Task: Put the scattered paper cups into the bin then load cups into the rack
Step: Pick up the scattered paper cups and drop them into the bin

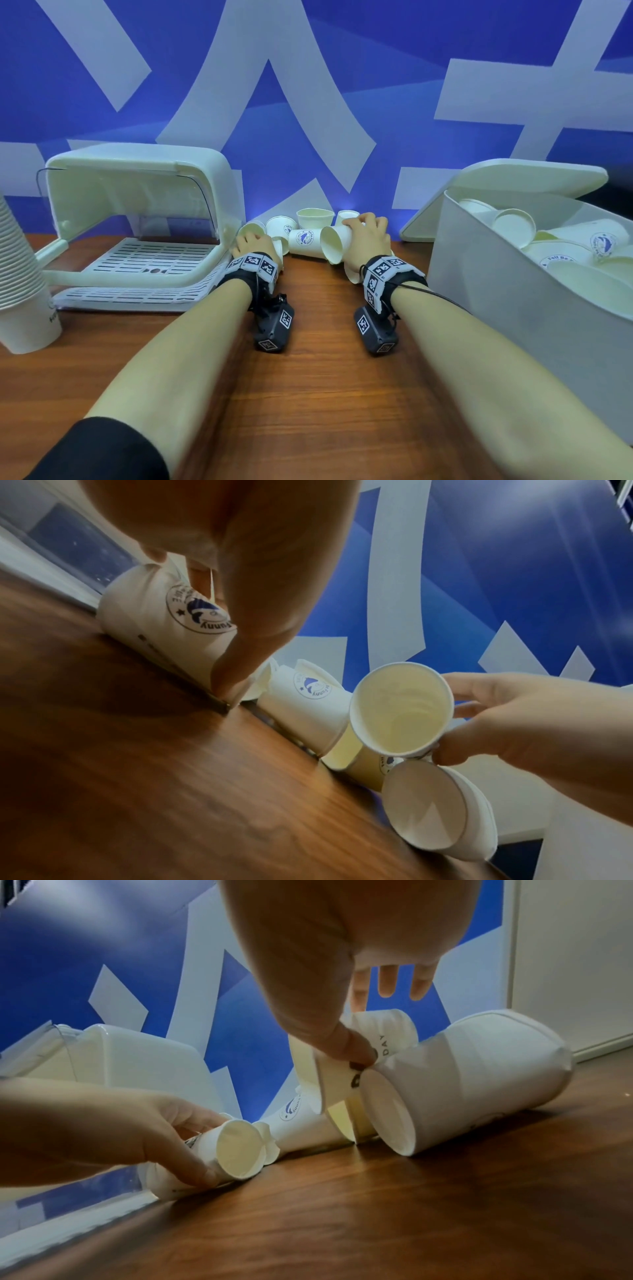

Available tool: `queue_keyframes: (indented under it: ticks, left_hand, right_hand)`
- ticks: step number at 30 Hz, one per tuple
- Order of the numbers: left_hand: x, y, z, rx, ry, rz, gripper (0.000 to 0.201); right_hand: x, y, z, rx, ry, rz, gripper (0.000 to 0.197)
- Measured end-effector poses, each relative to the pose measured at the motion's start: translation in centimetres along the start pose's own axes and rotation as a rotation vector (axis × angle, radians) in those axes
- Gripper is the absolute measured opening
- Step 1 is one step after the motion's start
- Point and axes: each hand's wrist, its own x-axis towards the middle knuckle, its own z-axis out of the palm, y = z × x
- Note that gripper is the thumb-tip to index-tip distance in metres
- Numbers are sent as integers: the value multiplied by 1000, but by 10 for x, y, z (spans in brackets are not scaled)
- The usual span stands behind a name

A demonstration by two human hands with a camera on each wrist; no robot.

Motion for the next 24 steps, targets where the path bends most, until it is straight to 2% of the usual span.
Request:
queue_keyframes:
  ticks: [5,11,14,18,24]
  left_hand:
    - [-2,-3,-6,-231,14,-47,61]
    - [-19,-1,-15,-262,-98,-58,76]
    - [-25,0,-17,-261,-155,-69,72]
    - [-35,0,-21,-314,-219,-32,60]
    - [-45,-2,-20,-344,-255,50,72]
  right_hand:
    - [-2,-5,-9,110,-86,3,66]
    - [-15,-7,5,-131,-237,-24,60]
    - [-20,-13,1,-145,-295,-8,58]
    - [-28,-19,-3,-85,-380,17,54]
    - [-41,-26,-14,-100,-494,-8,52]
